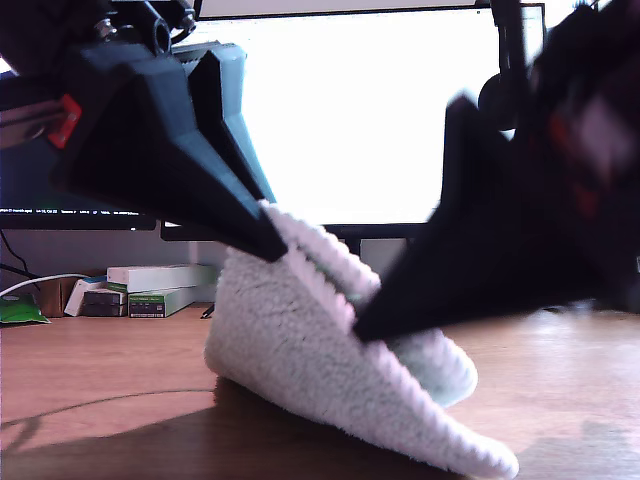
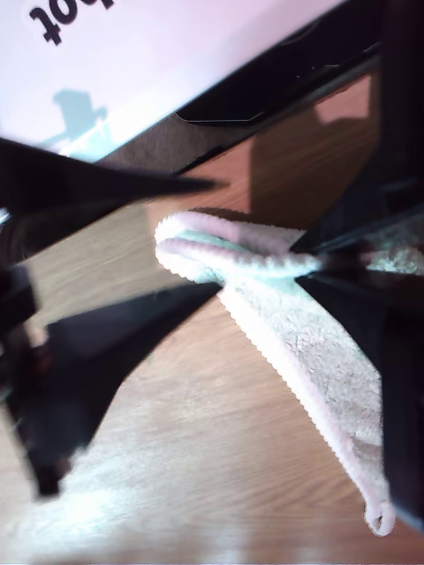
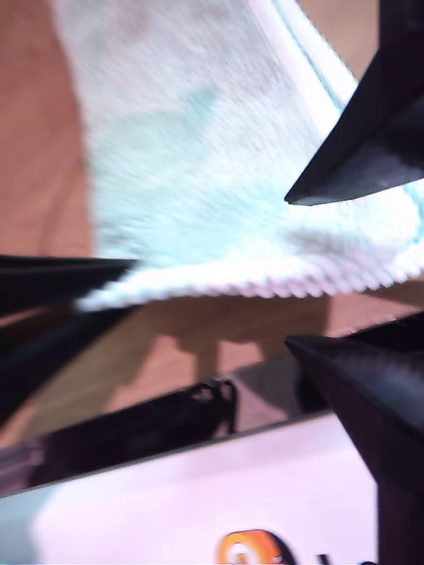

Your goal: Fold the tea towel to a neat square and place it to the right

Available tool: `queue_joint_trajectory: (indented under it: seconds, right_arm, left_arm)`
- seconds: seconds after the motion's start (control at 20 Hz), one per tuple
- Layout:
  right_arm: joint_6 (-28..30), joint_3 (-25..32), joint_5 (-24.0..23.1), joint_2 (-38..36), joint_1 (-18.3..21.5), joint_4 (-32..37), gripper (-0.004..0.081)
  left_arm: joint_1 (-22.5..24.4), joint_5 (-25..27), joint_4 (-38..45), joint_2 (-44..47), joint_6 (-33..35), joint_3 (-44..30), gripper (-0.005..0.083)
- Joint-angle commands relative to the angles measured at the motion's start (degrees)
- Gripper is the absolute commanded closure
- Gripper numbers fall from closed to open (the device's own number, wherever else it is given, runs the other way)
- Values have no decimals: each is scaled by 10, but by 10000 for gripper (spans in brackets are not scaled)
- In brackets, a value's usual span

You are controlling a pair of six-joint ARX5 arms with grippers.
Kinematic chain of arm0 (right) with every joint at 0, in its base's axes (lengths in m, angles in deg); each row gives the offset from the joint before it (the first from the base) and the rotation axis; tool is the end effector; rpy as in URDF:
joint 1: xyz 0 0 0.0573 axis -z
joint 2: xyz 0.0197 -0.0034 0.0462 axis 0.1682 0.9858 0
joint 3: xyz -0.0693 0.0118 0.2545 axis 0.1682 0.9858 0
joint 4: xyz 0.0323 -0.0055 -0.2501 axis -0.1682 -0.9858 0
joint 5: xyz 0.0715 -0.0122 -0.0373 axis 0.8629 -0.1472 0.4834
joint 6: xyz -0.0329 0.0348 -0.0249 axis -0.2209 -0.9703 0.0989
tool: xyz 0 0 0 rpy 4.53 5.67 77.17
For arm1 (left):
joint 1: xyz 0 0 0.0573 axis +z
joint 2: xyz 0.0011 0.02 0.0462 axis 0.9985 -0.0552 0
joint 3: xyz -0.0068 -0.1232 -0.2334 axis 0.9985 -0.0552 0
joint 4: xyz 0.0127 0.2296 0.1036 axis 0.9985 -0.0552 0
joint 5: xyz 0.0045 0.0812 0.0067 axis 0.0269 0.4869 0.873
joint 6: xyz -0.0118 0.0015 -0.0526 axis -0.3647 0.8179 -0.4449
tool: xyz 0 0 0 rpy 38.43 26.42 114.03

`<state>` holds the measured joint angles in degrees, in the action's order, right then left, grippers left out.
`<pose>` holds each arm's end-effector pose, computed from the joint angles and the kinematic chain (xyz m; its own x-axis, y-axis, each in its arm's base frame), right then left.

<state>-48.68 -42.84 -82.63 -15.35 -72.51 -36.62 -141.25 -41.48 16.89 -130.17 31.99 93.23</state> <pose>0.0860 0.1684 0.1647 0.3386 0.6932 -0.6362 -0.9259 0.3659 -0.0940 0.1266 -0.1917 0.2207 0.1206 -0.6802 -0.7231 0.8493 -0.3064 0.4299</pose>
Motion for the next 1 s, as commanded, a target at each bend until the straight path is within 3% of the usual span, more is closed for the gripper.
queue_joint_trajectory:
  seconds: [0.0, 0.15, 0.2, 0.3, 0.4, 0.45, 0.6, 0.95]
  right_arm:
    - [-2, 0, 0, 18, -7, 14, 344]
    - [3, 0, -11, 53, -6, 17, 354]
    - [3, 0, -13, 62, -6, 19, 395]
    - [9, 0, -16, 73, -6, 20, 535]
    - [30, 0, -18, 75, -5, 21, 741]
    - [35, 0, -23, 75, -5, 22, 778]
    - [37, -17, -28, 75, -5, 10, 782]
    - [37, -86, 20, 75, -7, -150, 782]
  left_arm:
    - [-3, -4, 1, -2, -6, 0, 798]
    - [-3, -4, 1, -2, -6, 0, 797]
    - [-3, -4, 0, -2, -6, 0, 797]
    - [-3, -7, -2, -2, -20, 0, 797]
    - [-3, -11, -6, -2, -33, 0, 797]
    - [-3, -14, -12, -2, -34, 0, 797]
    - [-3, -28, -30, -2, -47, 0, 797]
    - [-7, -53, -77, -1, -96, 0, 797]
